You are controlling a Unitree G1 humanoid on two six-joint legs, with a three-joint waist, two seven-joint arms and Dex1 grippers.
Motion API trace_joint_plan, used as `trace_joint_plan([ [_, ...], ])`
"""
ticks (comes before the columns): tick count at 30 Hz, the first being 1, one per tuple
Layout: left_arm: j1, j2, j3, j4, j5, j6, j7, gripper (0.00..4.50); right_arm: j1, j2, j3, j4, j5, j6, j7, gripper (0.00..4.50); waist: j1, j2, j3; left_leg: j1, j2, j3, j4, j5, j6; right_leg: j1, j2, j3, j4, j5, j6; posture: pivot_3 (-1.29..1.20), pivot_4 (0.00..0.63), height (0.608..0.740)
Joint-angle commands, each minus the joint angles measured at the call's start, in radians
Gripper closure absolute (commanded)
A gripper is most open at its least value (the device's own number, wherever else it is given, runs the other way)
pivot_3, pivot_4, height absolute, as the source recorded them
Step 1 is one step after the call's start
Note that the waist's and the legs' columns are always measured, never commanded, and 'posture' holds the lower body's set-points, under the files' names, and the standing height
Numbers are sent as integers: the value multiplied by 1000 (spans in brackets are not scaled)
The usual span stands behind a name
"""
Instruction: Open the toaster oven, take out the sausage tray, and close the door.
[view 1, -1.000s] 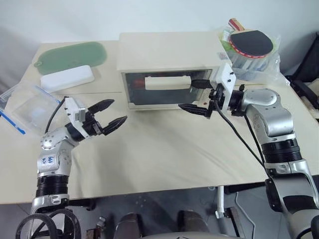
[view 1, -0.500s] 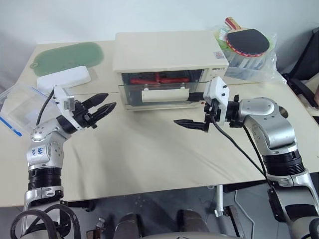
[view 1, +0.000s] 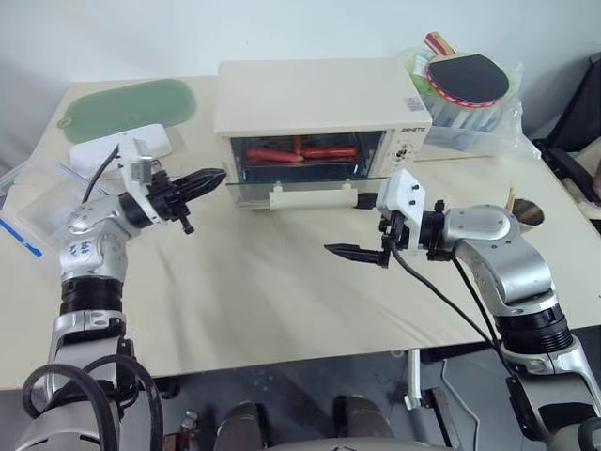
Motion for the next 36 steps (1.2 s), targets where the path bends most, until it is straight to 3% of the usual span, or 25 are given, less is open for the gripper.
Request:
trace_joint_plan([
  [1, -40, 0, -36, 24, 39, -3, -27, 4457, 21, -4, 1, -86, 23, 12, -5, 0, -1, 0, 0, 0, 0, 0, 0, 0, 0, 0, 0, 0, 0, 0, 0, 0, 150, 740],
  [10, -106, -12, -104, 98, 90, -9, -125, 4457, 89, -30, -20, -129, 6, 66, -60, 0, 5, -1, 1, 0, 0, 0, 1, 0, 0, 0, 0, 0, 0, 0, 0, 0, 150, 740],
  [25, -209, -30, -137, 241, 162, -57, -211, 4457, 200, -285, -6, -110, -74, 152, -2, 0, 7, -4, 2, -2, 0, 0, 4, 0, 0, 0, 0, 0, 1, 0, 0, 0, 150, 740],
  [29, -201, -32, -174, 236, 193, -53, -254, 4457, 305, -422, -82, -162, -35, 169, 71, 0, 21, -5, 3, -2, 0, 0, 5, 0, 1, 0, 0, 0, 1, 0, 0, 0, 150, 740],
  [36, -202, -29, -222, 262, 273, -75, -220, 4457, 372, -497, -333, -281, 138, 235, 132, 0, 34, -6, 4, -2, 1, -1, 11, -1, 1, 0, 0, 0, 3, 0, 0, 0, 150, 740],
])
